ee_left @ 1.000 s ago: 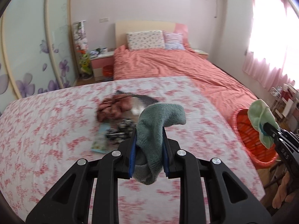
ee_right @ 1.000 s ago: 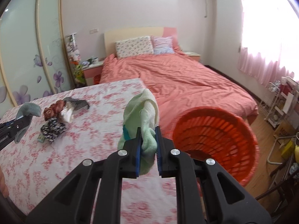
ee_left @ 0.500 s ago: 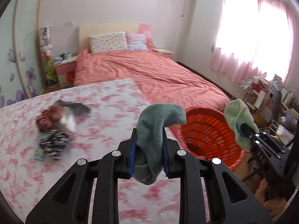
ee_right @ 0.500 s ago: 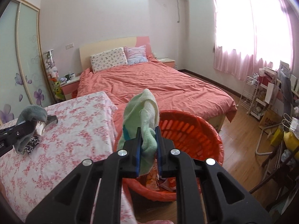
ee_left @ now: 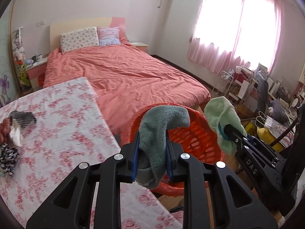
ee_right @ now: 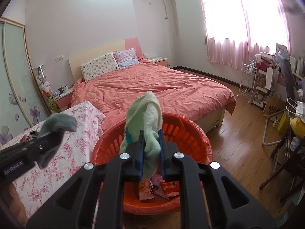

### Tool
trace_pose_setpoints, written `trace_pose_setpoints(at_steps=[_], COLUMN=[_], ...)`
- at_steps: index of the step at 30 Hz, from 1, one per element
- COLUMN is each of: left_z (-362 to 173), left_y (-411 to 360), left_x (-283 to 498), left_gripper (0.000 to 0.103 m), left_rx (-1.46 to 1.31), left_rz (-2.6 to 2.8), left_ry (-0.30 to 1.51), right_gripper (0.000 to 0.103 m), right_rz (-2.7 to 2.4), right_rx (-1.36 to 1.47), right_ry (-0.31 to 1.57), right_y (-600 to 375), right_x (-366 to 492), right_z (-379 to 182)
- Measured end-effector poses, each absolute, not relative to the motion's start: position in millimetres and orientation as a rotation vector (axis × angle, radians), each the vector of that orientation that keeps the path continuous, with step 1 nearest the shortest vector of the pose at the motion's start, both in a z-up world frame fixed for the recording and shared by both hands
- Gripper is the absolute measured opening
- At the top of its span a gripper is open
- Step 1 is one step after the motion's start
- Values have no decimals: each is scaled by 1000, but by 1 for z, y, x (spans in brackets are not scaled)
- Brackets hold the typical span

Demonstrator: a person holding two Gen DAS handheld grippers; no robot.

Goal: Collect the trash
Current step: 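Open the left tool over the basket while the right tool releases the mint sock, then move both tools back over the bed toward the remaining items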

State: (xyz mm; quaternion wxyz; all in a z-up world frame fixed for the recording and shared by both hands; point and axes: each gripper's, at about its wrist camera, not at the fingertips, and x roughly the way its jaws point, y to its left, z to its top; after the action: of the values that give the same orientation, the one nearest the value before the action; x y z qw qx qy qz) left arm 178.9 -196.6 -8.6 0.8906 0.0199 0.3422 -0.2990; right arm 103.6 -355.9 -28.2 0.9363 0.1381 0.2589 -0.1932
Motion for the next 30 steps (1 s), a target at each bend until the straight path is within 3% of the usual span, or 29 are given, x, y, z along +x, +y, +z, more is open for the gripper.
trace_pose_setpoints(at_steps=[4, 5, 8, 21, 30], left_z=[-18, -20, -28, -34, -30], left_y=[-218, -222, -225, -162, -71], left_x=[187, 189, 194, 191, 193], left_gripper=[25, 32, 61, 69, 71], left_rx=[55, 59, 61, 129, 106], left_rz=[-646, -641, -617, -419, -248], left_ry=[740, 747, 763, 756, 738], right_gripper=[19, 20, 44, 61, 64], right_rz=[-407, -410, -417, -452, -372], right_rx=[317, 327, 350, 304, 244], right_ry=[529, 526, 528, 565, 588], right_y=[-373, -378, -389, -374, -323], right_x=[112, 115, 122, 121, 133], right_z=[-33, -35, -43, -50, -38])
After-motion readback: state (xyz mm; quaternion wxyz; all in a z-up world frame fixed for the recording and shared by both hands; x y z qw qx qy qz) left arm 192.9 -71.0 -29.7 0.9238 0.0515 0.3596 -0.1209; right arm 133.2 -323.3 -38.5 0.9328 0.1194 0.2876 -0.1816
